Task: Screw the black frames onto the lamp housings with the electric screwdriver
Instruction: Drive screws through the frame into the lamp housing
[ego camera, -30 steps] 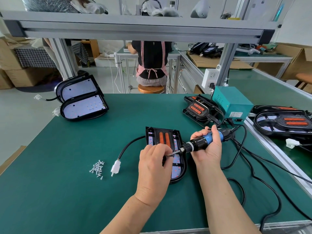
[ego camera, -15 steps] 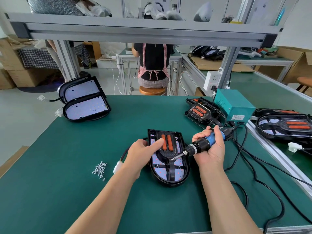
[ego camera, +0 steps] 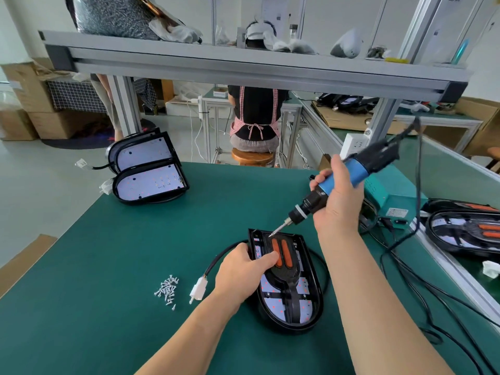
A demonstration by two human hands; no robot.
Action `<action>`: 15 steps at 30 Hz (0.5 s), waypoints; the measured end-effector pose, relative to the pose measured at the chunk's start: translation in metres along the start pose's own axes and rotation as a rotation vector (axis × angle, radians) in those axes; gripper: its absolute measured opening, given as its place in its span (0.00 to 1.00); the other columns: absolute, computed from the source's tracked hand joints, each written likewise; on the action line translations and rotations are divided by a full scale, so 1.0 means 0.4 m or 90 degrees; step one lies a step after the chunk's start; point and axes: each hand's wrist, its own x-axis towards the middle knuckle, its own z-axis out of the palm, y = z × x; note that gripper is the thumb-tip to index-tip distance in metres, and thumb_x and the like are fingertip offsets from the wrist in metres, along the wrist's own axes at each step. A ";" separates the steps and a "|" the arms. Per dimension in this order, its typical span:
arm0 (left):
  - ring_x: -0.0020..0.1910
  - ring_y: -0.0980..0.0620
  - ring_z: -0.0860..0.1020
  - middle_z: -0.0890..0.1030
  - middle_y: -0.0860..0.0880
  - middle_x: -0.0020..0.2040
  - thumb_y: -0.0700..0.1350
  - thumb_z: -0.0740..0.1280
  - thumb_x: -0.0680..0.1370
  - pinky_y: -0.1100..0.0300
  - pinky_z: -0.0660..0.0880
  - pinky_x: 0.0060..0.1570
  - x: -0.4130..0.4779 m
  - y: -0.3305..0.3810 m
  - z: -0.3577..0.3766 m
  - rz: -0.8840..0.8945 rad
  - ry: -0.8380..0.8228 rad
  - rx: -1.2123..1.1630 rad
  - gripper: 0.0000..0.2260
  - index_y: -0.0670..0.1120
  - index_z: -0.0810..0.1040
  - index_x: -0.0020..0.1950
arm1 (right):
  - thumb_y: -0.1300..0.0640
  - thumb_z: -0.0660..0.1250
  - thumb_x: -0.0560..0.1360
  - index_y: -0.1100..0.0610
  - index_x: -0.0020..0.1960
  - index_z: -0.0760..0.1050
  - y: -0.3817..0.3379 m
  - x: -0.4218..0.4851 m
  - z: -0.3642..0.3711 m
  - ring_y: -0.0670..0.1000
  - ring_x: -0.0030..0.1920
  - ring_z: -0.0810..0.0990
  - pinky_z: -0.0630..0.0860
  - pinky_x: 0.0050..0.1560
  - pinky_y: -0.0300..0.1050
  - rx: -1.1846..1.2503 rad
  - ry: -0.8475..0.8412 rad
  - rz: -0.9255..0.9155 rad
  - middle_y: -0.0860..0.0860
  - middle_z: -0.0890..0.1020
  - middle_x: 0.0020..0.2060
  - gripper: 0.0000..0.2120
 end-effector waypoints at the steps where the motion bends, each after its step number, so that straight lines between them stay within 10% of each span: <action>1: 0.50 0.49 0.83 0.85 0.53 0.47 0.64 0.70 0.61 0.46 0.78 0.58 0.000 0.000 -0.001 -0.001 0.000 0.000 0.22 0.51 0.80 0.48 | 0.60 0.72 0.77 0.55 0.50 0.71 0.011 0.004 0.017 0.48 0.29 0.74 0.75 0.33 0.43 -0.031 -0.014 -0.012 0.50 0.76 0.31 0.09; 15: 0.49 0.48 0.83 0.85 0.52 0.47 0.66 0.70 0.60 0.44 0.79 0.57 0.005 -0.007 -0.002 -0.010 -0.006 -0.015 0.27 0.49 0.79 0.49 | 0.56 0.74 0.75 0.57 0.51 0.71 0.092 0.001 0.082 0.49 0.28 0.76 0.76 0.31 0.42 -0.167 -0.135 -0.020 0.51 0.78 0.31 0.13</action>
